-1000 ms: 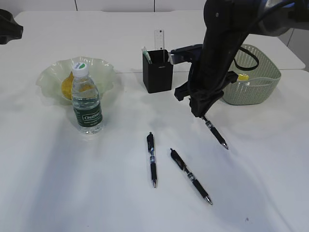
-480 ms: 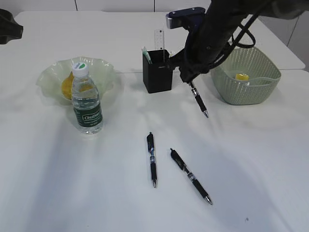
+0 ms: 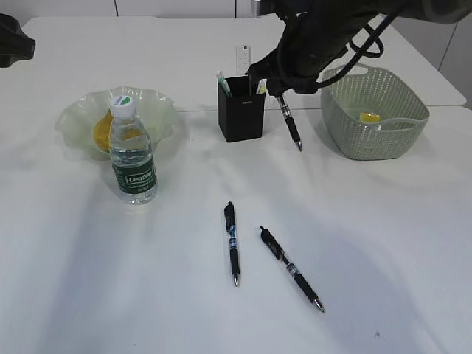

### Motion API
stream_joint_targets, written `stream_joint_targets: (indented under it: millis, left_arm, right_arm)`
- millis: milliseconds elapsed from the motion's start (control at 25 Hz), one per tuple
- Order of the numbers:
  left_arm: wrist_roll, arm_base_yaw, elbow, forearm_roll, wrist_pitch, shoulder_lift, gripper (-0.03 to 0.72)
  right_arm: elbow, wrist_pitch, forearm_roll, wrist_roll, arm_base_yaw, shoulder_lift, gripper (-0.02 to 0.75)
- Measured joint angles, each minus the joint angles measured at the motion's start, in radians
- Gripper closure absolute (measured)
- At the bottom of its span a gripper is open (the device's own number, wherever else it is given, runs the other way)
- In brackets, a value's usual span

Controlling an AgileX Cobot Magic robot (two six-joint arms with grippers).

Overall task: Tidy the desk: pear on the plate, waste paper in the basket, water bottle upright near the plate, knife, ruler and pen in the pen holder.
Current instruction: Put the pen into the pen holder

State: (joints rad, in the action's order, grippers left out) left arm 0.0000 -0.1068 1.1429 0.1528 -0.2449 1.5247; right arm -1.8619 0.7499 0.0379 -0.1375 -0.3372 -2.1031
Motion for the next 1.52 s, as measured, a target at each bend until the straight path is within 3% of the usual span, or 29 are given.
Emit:
stream_joint_targets:
  millis: [760,1520]
  left_arm:
    - [0.0,0.0,0.0,0.0,0.0,0.0,0.312]
    - [0.0,0.0,0.0,0.0,0.0,0.0,0.312]
  right_arm:
    - [0.0,-0.438,-0.002,-0.018,0.0,0.0,0.636]
    - [0.0,-0.75,-0.004,-0.019,0.0,-0.099,0.636]
